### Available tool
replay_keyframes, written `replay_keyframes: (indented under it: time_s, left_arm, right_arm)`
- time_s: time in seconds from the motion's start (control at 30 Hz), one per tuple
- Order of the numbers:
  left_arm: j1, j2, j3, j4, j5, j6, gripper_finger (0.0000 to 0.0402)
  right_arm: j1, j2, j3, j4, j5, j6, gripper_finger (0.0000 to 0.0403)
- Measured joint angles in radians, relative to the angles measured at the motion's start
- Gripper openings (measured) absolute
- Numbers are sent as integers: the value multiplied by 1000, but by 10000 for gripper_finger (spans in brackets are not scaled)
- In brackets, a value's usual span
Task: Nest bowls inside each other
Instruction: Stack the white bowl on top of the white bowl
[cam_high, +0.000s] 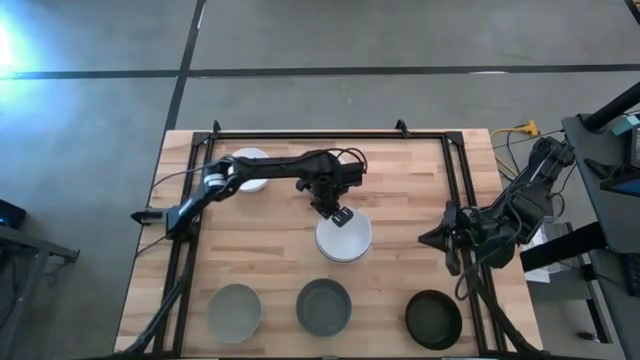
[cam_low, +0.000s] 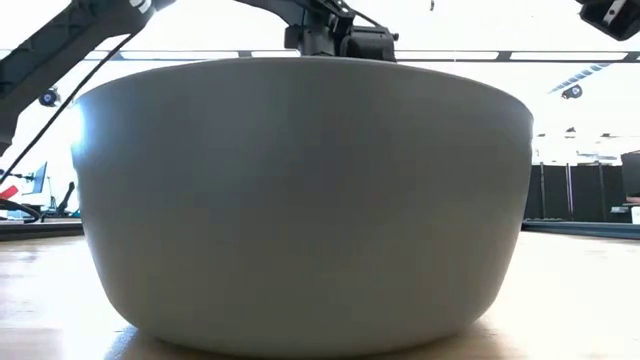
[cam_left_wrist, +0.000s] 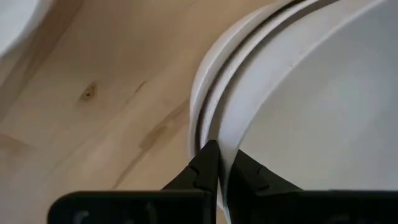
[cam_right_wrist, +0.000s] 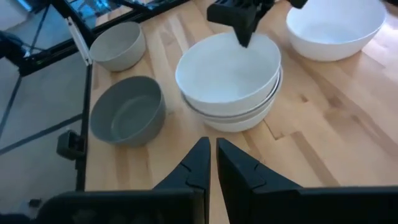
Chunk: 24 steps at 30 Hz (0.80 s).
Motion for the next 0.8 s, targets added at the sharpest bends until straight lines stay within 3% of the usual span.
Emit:
replay_keyframes:
  time_s: [0.37,0.8]
  left_arm:
    - [-8,12,-4,-27,-55,47,7]
    - [-8,-19,20,-45,-64,59,172]
  right_arm:
    - [13,1,0,4,-37,9,22]
    - [13,2,0,7,-30,35,22]
